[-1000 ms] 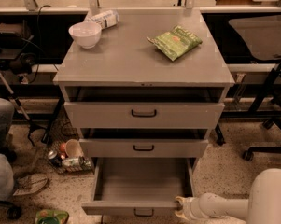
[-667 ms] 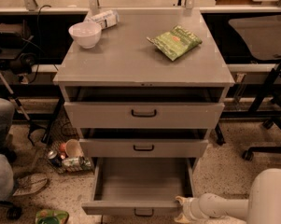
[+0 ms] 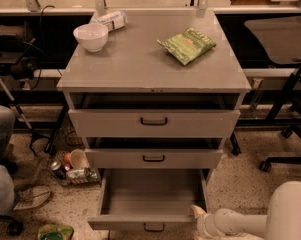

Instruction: Open bottom drawer

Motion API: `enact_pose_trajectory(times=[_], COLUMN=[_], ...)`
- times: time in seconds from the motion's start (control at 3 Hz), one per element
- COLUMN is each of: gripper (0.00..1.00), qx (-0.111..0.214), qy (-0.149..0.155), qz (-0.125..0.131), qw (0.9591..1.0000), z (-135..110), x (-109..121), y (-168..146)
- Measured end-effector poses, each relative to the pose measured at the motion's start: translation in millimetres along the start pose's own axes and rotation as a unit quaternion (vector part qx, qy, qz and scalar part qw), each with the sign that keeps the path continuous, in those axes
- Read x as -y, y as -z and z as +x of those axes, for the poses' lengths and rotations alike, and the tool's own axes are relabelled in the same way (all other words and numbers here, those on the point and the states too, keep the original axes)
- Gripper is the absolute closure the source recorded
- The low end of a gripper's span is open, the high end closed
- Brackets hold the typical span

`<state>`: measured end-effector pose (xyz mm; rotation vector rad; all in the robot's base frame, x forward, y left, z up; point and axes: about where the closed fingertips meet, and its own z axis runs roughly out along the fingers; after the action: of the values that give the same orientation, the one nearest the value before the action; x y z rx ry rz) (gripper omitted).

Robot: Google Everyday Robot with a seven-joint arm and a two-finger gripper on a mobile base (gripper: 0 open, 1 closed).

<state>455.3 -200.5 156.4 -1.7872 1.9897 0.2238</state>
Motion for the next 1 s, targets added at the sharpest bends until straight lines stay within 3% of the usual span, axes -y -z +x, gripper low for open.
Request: enact_pose_trajectory(times=[1.0], gripper=[0.02], qx=[-0.017], qy=[0.065], qz=[-0.036], qw=[0.9971], z=[-25.3], x=[1.2], y=[-7.3])
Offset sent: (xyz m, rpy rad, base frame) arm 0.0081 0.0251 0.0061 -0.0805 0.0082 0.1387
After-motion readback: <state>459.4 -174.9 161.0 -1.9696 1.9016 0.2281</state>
